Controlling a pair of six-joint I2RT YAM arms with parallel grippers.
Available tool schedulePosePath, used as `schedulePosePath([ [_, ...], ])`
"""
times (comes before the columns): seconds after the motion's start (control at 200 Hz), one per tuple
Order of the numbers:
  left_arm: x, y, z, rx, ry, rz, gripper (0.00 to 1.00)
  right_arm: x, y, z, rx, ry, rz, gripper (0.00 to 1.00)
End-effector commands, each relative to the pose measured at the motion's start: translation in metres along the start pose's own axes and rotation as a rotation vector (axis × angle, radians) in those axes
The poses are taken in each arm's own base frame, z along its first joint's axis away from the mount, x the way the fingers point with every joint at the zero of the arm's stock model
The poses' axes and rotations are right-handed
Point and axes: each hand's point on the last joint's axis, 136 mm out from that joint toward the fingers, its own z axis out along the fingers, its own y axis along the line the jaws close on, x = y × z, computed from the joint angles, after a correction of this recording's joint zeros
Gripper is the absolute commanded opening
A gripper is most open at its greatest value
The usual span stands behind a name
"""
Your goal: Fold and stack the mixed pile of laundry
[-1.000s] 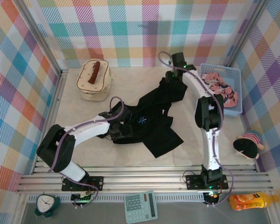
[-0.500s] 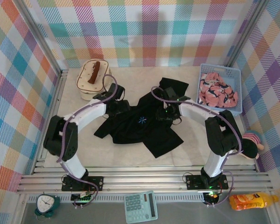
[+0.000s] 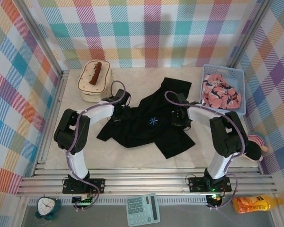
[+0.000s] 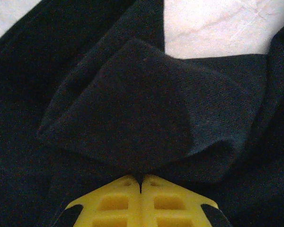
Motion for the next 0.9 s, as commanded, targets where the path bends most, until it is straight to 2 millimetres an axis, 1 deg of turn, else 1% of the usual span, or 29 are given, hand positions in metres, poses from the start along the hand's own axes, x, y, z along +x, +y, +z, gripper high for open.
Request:
schedulePosePath([
  [0.0, -0.031, -0.011, -0.027, -0.008, -0.083, 0.059, 0.0, 0.008, -0.047, -0.006, 0.128, 0.019, 0.042, 0.36],
  [0.105, -0.073, -0.018, -0.055, -0.058, -0.196, 0.126, 0.0, 0.001, -0.062, -0.013, 0.156, -0.003, 0.056, 0.35],
  [0.21, -0.122, -0.025, -0.072, -0.117, -0.296, 0.179, 0.0, -0.004, -0.073, -0.017, 0.177, -0.018, 0.066, 0.34],
  [0.28, -0.161, -0.02, -0.07, -0.187, -0.355, 0.184, 0.0, -0.006, -0.077, -0.019, 0.184, -0.03, 0.073, 0.34],
  [0.355, -0.205, -0.004, -0.066, -0.312, -0.414, 0.171, 0.0, -0.008, -0.08, -0.02, 0.184, -0.038, 0.08, 0.34],
  [0.37, -0.211, 0.001, -0.058, -0.341, -0.407, 0.169, 0.01, -0.008, -0.079, -0.021, 0.181, -0.038, 0.079, 0.34],
  [0.39, -0.223, 0.005, -0.058, -0.363, -0.415, 0.158, 0.12, -0.008, -0.078, -0.021, 0.179, -0.041, 0.079, 0.34],
  [0.43, -0.239, 0.013, -0.051, -0.393, -0.402, 0.133, 0.55, -0.009, -0.077, -0.022, 0.17, -0.044, 0.081, 0.34],
  [0.445, -0.243, 0.016, -0.049, -0.399, -0.395, 0.12, 0.66, -0.01, -0.076, -0.022, 0.162, -0.046, 0.081, 0.34],
  [0.46, -0.246, 0.018, -0.048, -0.401, -0.388, 0.107, 0.71, -0.01, -0.074, -0.022, 0.154, -0.048, 0.081, 0.34],
  [0.465, -0.244, 0.02, -0.043, -0.405, -0.373, 0.106, 0.72, -0.01, -0.074, -0.022, 0.152, -0.048, 0.08, 0.34],
  [0.48, -0.25, 0.019, -0.047, -0.392, -0.38, 0.094, 0.74, -0.011, -0.072, -0.023, 0.143, -0.049, 0.081, 0.34],
  [0.51, -0.254, 0.017, -0.05, -0.366, -0.386, 0.076, 0.84, -0.012, -0.07, -0.024, 0.133, -0.054, 0.084, 0.35],
  [0.515, -0.252, 0.018, -0.048, -0.368, -0.376, 0.077, 0.86, -0.012, -0.07, -0.024, 0.132, -0.055, 0.085, 0.35],
  [0.53, -0.254, 0.016, -0.054, -0.355, -0.385, 0.07, 0.9, -0.013, -0.07, -0.025, 0.129, -0.058, 0.083, 0.35],
  [0.54, -0.255, 0.015, -0.056, -0.351, -0.389, 0.067, 0.96, -0.013, -0.068, -0.026, 0.122, -0.058, 0.082, 0.36],
  [0.555, -0.254, 0.014, -0.058, -0.343, -0.392, 0.067, 1.0, -0.015, -0.066, -0.027, 0.111, -0.063, 0.079, 0.36],
  [0.65, -0.243, 0.001, -0.074, -0.275, -0.353, 0.077, 1.0, -0.019, -0.058, -0.033, 0.062, -0.076, 0.064, 0.41],
  [0.665, -0.238, -0.001, -0.07, -0.266, -0.331, 0.085, 1.0, -0.019, -0.056, -0.034, 0.054, -0.078, 0.06, 0.42],
  [0.695, -0.23, -0.009, -0.078, -0.236, -0.321, 0.102, 1.0, -0.021, -0.054, -0.037, 0.045, -0.081, 0.056, 0.42],
  [0.705, -0.231, -0.014, -0.085, -0.217, -0.337, 0.104, 1.0, -0.021, -0.054, -0.038, 0.044, -0.081, 0.055, 0.42],
  [0.745, -0.214, -0.023, -0.086, -0.169, -0.325, 0.13, 0.99, -0.022, -0.052, -0.041, 0.037, -0.084, 0.05, 0.43],
  [0.75, -0.21, -0.024, -0.082, -0.166, -0.312, 0.136, 0.98, -0.023, -0.052, -0.042, 0.036, -0.086, 0.049, 0.43],
  [0.775, -0.201, -0.033, -0.09, -0.114, -0.33, 0.147, 0.98, -0.023, -0.051, -0.045, 0.029, -0.089, 0.044, 0.43],
  [0.78, -0.198, -0.034, -0.087, -0.108, -0.326, 0.147, 0.98, -0.023, -0.05, -0.045, 0.028, -0.09, 0.043, 0.43],
  [0.79, -0.197, -0.038, -0.096, -0.084, -0.344, 0.147, 0.97, -0.024, -0.05, -0.045, 0.026, -0.09, 0.043, 0.43],
  [0.83, -0.174, -0.045, -0.095, -0.02, -0.334, 0.147, 0.96, -0.024, -0.047, -0.049, 0.007, -0.094, 0.035, 0.43],
  [0.835, -0.174, -0.047, -0.1, -0.006, -0.345, 0.145, 0.96, -0.025, -0.046, -0.05, 0.004, -0.095, 0.034, 0.43],
  [0.895, -0.143, -0.049, -0.098, 0.068, -0.316, 0.118, 0.95, -0.026, -0.037, -0.054, -0.043, -0.1, 0.02, 0.43],
])
